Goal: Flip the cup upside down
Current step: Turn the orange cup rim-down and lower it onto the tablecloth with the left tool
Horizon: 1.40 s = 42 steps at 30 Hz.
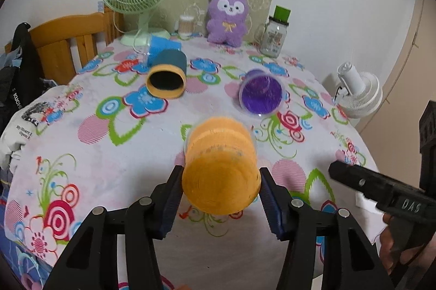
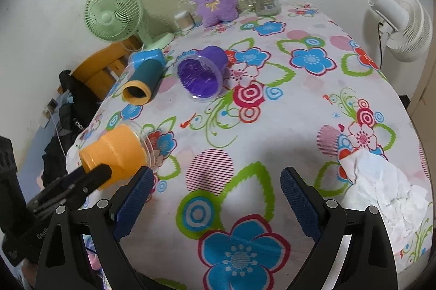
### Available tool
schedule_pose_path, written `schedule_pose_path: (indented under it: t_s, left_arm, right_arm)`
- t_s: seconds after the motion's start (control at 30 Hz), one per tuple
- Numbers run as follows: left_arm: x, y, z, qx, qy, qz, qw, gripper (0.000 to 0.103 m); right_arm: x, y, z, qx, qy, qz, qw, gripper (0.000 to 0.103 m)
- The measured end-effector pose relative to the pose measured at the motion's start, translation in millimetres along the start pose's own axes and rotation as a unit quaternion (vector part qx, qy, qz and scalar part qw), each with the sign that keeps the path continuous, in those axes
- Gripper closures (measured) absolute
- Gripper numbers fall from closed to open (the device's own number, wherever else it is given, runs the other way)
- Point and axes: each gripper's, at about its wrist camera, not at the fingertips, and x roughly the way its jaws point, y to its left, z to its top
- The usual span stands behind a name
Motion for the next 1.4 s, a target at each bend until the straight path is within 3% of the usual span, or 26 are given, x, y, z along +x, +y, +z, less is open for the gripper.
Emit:
schedule_pose_path:
  t_s: [0.37,0.67,1.23,1.4]
  left_arm:
    - [-21.7,6.5,12.6,-0.005,-0.01,-0.001,0.9999,0.047]
    - [-44.2,11.6,24.9,0.004,0.015,0.026,0.9995,0.047]
    - [-40.1,7.8,23.8,0.007,0.012,0.016,0.9998,0.047]
    - [-42.2,6.6,26.0,0.009,-0.005,0.017,0.9998,0.047]
  right_arm:
    - [1.7,12.0,-1.6,-0.027,0.003,-0.01,1.0,0.007]
    - [16.1,33.6,-9.9,-0.067,0.023,-0.004,0.998,0.007]
    - [19.0,49.6,-18.9,-0.094,0.032,-0.006,0.995,0.007]
    - [18.8,50.5,-19.4,-0.096,0.032,-0.006,0.995,0.007]
